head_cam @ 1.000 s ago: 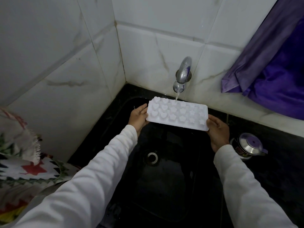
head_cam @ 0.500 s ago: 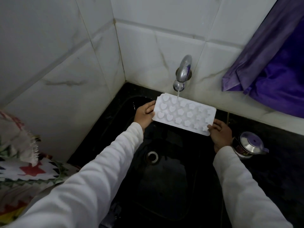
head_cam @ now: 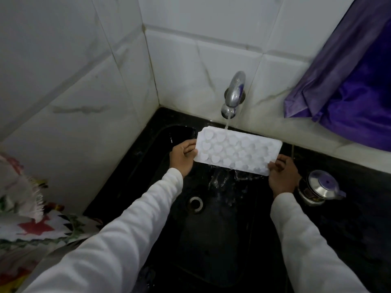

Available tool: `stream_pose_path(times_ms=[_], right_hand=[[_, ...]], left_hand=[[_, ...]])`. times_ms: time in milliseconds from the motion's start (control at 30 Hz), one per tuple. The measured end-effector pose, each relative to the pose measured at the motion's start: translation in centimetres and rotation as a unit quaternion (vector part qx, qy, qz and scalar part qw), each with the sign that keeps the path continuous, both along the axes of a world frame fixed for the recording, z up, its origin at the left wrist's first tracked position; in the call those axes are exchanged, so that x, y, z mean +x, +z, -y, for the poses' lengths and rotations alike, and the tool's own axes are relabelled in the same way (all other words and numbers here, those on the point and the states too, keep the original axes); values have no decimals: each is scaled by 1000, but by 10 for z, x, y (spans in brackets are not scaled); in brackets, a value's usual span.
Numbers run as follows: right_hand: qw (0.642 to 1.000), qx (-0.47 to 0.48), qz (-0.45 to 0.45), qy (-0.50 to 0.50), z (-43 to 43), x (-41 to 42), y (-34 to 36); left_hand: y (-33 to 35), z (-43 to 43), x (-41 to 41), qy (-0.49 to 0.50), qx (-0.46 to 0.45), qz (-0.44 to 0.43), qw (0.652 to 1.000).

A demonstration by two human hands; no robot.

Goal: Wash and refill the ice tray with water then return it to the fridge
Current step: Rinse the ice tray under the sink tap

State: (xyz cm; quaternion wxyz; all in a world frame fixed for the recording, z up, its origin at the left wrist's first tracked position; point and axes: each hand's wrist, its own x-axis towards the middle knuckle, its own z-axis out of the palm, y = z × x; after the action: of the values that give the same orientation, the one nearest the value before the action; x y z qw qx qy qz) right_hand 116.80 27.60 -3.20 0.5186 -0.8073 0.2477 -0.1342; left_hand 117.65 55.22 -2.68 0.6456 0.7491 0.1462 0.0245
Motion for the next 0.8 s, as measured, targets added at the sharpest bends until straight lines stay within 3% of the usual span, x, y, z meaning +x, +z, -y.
stream_pose_path(times_ms=[233,600,800], right_hand=[[995,-63,72,-19,0,9,23],[988,-109,106,7,-3,8,34],[992,-90,81,27,-6,7,35]], left_hand=[[13,5,6,5,48,55,997],[3,8,-1,35,68,51,996],[2,3,-1,37,44,64,996]])
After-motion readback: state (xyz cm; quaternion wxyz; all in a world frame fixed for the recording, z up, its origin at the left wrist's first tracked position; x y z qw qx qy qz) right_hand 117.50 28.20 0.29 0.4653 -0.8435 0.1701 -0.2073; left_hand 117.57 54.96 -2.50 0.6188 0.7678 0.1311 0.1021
